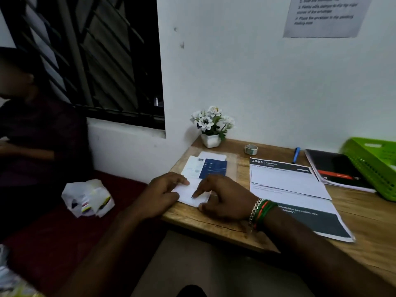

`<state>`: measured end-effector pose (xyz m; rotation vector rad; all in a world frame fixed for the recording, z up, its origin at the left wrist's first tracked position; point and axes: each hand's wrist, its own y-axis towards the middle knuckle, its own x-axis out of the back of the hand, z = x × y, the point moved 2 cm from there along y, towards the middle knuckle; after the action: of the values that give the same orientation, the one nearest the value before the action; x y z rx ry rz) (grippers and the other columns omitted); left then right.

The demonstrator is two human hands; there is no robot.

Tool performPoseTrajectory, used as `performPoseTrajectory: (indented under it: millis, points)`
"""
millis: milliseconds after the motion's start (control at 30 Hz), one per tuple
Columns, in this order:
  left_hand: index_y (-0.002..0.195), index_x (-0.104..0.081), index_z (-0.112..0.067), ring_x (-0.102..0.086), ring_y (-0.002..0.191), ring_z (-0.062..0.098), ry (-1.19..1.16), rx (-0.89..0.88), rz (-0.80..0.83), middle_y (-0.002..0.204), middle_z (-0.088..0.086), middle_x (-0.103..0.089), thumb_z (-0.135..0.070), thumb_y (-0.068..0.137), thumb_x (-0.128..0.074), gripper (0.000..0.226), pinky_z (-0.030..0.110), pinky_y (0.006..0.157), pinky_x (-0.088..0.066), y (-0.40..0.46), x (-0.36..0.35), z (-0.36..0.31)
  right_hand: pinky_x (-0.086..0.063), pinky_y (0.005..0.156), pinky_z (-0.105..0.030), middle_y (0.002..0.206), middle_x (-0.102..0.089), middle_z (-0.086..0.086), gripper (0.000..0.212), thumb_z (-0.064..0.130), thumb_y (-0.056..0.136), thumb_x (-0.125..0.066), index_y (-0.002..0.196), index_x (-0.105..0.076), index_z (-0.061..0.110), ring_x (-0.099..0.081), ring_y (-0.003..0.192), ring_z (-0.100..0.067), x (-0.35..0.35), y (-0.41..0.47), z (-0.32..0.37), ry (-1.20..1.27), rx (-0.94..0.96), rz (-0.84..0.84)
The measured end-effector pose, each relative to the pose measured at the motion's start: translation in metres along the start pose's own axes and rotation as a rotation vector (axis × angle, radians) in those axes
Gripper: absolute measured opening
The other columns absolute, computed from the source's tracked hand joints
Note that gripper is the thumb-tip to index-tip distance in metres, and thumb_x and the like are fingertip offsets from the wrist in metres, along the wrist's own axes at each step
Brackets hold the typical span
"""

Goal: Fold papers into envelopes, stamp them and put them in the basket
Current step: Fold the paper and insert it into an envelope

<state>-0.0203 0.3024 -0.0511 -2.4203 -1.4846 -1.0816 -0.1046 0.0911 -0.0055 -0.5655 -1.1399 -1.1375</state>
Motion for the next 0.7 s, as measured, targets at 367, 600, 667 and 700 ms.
performPoseTrajectory:
  millis: [367, 600, 667, 700]
  points:
    - [0.114, -0.073, -0.032, -0.054, 0.125, 0.004, 0.008, 0.053, 0.023, 0.137, -0.017, -0.059, -0.005, 0.085, -0.071, 0.040, 0.029, 0.108, -0.048, -0.006, 0.001, 0.003, -0.057, 0.089, -0.032, 0.113, -0.067, 0.008, 0.020, 0.032, 0.086, -0.075, 0.105, -0.075, 0.025, -0.062, 0.100, -0.006, -0.011, 0.009, -0.001, 0.042, -0.186, -0.040]
    - [0.118, -0.068, -0.037, -0.057, 0.117, 0.001, -0.014, 0.048, -0.005, 0.131, -0.018, -0.060, -0.019, 0.089, -0.076, 0.034, 0.026, 0.099, -0.052, -0.008, 0.003, 0.000, -0.056, 0.083, -0.026, 0.103, -0.075, 0.005, 0.016, 0.027, 0.092, -0.071, 0.103, -0.079, 0.017, -0.067, 0.092, -0.004, -0.010, 0.009, 0.004, 0.193, -0.201, -0.208]
    - [0.119, -0.063, -0.039, -0.061, 0.112, 0.002, -0.053, 0.061, -0.012, 0.126, -0.019, -0.061, -0.025, 0.090, -0.077, 0.035, 0.028, 0.095, -0.056, -0.009, 0.003, -0.004, -0.051, 0.080, -0.020, 0.101, -0.076, 0.007, 0.012, 0.027, 0.091, -0.072, 0.097, -0.080, 0.019, -0.068, 0.091, -0.003, -0.006, 0.008, 0.007, 0.250, -0.181, -0.270]
    - [0.120, -0.060, -0.040, -0.064, 0.112, 0.005, -0.082, 0.060, -0.011, 0.125, -0.018, -0.063, -0.027, 0.089, -0.078, 0.038, 0.031, 0.095, -0.058, -0.010, 0.003, -0.006, -0.050, 0.078, -0.018, 0.099, -0.077, 0.009, 0.010, 0.027, 0.091, -0.073, 0.094, -0.080, 0.021, -0.068, 0.090, -0.002, -0.003, 0.007, 0.010, 0.277, -0.171, -0.299]
